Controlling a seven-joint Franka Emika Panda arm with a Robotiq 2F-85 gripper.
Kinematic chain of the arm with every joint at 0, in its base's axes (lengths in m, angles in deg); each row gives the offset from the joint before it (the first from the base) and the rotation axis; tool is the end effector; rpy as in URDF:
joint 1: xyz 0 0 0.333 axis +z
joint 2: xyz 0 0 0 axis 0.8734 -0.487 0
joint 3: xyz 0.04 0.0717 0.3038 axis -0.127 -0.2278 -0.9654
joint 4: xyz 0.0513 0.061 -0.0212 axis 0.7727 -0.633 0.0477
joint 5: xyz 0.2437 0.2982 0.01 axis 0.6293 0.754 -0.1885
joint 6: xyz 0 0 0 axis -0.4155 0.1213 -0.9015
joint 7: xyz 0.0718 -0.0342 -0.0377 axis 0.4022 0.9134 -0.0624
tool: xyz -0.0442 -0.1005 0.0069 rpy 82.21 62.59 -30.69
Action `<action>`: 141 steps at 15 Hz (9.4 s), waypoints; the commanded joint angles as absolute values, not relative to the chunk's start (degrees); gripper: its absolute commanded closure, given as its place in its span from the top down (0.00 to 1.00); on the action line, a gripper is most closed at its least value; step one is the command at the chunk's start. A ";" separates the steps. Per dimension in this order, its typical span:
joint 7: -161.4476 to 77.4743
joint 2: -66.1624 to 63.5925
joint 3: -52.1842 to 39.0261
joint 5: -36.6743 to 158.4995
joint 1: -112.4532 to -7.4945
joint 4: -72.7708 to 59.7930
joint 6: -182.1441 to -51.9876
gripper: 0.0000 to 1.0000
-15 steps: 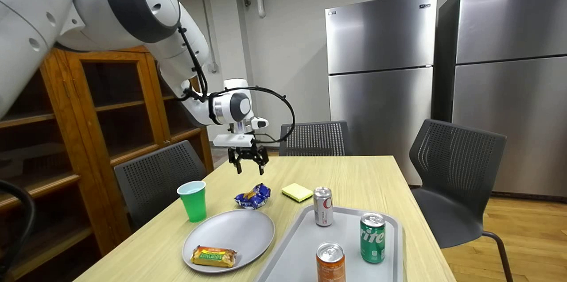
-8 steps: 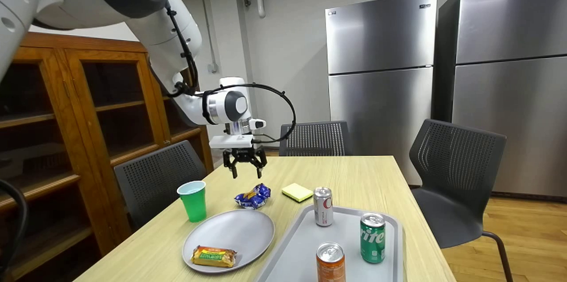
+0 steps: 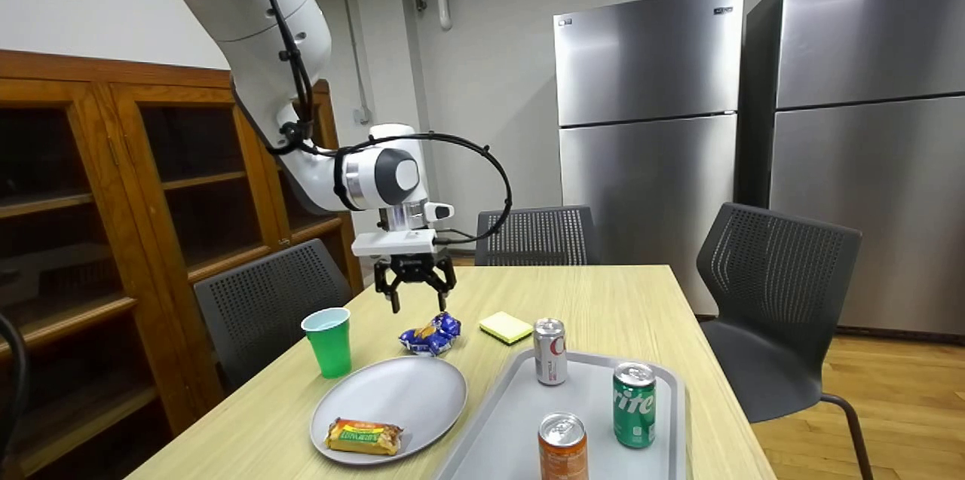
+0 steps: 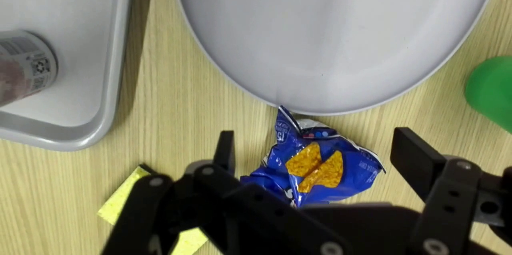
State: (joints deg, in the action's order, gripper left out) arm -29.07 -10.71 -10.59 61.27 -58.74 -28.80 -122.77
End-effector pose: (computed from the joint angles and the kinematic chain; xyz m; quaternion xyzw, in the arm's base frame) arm 0.6008 0.0225 0.2312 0.9940 0.1086 -0.0036 0.0139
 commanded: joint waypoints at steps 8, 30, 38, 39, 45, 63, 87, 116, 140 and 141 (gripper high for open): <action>-29.30 -3.28 -11.21 60.99 -59.60 -37.33 -123.43 1.00; -67.84 -0.32 -8.58 66.08 -53.16 -53.44 -137.05 1.00; -67.79 -2.44 -9.08 68.82 -53.21 -53.82 -137.24 1.00; -67.79 -2.33 -9.10 68.82 -53.21 -53.88 -137.24 1.00; -68.83 -1.46 -9.73 71.46 -53.61 -55.34 -136.80 1.00; -78.92 -2.66 -9.54 76.71 -52.86 -60.70 -141.20 1.00; -83.30 -7.19 -8.63 77.18 -51.60 -60.15 -145.79 0.33; -58.58 3.27 -27.82 81.02 -47.34 -66.42 -148.02 0.17; -51.41 -7.11 -21.65 71.80 -46.08 -60.34 -149.07 0.17; -51.32 -7.33 -21.74 71.89 -46.18 -60.11 -148.99 0.17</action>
